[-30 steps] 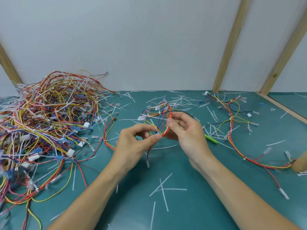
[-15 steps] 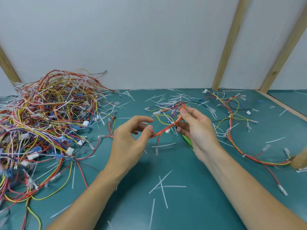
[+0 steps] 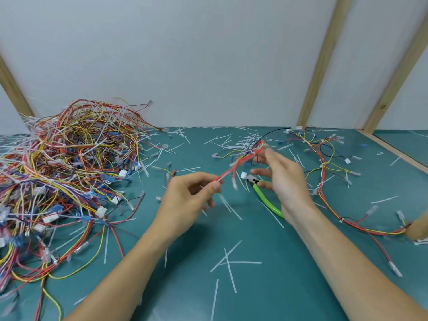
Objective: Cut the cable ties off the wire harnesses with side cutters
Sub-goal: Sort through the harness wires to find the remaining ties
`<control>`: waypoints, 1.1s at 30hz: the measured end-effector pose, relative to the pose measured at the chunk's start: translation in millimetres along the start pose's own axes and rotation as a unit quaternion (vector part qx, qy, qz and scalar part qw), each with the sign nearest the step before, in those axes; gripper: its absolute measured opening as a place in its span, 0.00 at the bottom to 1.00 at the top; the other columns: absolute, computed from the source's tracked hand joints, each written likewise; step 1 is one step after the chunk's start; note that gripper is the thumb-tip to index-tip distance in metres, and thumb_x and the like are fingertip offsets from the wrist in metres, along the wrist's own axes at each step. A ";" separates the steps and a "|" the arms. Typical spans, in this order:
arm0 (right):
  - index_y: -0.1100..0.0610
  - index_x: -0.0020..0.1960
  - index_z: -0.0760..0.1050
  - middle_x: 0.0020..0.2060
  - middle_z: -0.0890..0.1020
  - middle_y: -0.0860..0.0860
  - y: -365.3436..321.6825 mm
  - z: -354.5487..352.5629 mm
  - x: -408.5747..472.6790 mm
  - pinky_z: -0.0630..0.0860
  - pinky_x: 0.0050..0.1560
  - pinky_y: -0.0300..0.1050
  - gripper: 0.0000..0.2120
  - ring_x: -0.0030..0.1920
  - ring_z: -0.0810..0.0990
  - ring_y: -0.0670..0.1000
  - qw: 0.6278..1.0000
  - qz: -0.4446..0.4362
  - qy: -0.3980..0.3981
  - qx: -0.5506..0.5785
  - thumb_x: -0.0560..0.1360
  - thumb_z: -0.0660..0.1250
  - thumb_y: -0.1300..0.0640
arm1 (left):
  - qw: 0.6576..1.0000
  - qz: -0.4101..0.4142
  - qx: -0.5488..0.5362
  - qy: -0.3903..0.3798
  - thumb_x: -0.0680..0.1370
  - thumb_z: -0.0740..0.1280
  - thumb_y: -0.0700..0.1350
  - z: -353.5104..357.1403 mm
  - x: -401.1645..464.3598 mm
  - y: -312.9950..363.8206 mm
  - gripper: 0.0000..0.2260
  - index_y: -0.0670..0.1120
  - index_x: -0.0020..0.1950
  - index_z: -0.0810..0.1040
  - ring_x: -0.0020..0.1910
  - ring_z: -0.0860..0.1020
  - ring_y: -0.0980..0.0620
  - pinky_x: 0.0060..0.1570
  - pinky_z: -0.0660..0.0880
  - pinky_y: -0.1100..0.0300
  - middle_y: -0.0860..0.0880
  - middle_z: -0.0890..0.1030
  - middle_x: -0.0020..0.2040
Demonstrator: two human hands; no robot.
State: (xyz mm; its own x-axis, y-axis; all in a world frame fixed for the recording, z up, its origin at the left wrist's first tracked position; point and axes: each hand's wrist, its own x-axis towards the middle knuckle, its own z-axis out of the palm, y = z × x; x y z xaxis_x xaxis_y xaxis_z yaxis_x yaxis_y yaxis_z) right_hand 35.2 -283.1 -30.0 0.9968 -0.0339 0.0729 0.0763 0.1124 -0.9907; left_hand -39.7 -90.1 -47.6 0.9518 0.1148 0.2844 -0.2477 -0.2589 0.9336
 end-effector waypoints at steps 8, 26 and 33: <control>0.53 0.44 0.85 0.34 0.82 0.45 6.8 20.5 -25.2 0.72 0.29 0.39 0.09 0.33 0.77 0.45 0.979 -0.055 -0.153 -0.125 0.81 0.68 0.58 | 0.975 -0.050 -0.214 0.039 0.77 0.68 0.41 -2.6 5.2 -4.0 0.09 0.42 0.56 0.83 0.39 0.81 0.52 0.48 0.82 0.56 0.48 0.83 0.41; 0.54 0.41 0.83 0.32 0.81 0.45 -3.4 11.8 -14.5 0.72 0.37 0.34 0.08 0.32 0.75 0.43 0.996 -0.001 -0.086 -0.020 0.79 0.72 0.54 | 0.998 -0.040 0.046 -0.026 0.84 0.61 0.41 2.9 -1.5 -2.4 0.10 0.49 0.52 0.82 0.40 0.84 0.53 0.39 0.73 0.68 0.47 0.85 0.39; 0.56 0.45 0.80 0.30 0.78 0.44 -6.5 2.5 -5.0 0.74 0.33 0.36 0.08 0.28 0.72 0.43 0.994 0.070 -0.033 0.082 0.81 0.68 0.56 | 0.942 -0.141 -0.247 -0.178 0.85 0.55 0.43 -8.0 1.0 11.5 0.14 0.46 0.64 0.78 0.54 0.85 0.43 0.39 0.82 0.53 0.40 0.84 0.58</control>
State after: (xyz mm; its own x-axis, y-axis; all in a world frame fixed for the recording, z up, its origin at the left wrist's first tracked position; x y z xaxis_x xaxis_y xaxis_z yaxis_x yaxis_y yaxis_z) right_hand 29.8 -281.2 -23.6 0.9969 0.0579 -0.0525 -0.0663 0.2721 -0.9600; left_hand -43.0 -85.2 -34.9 0.9707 -0.2401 -0.0002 0.0549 0.2214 0.9736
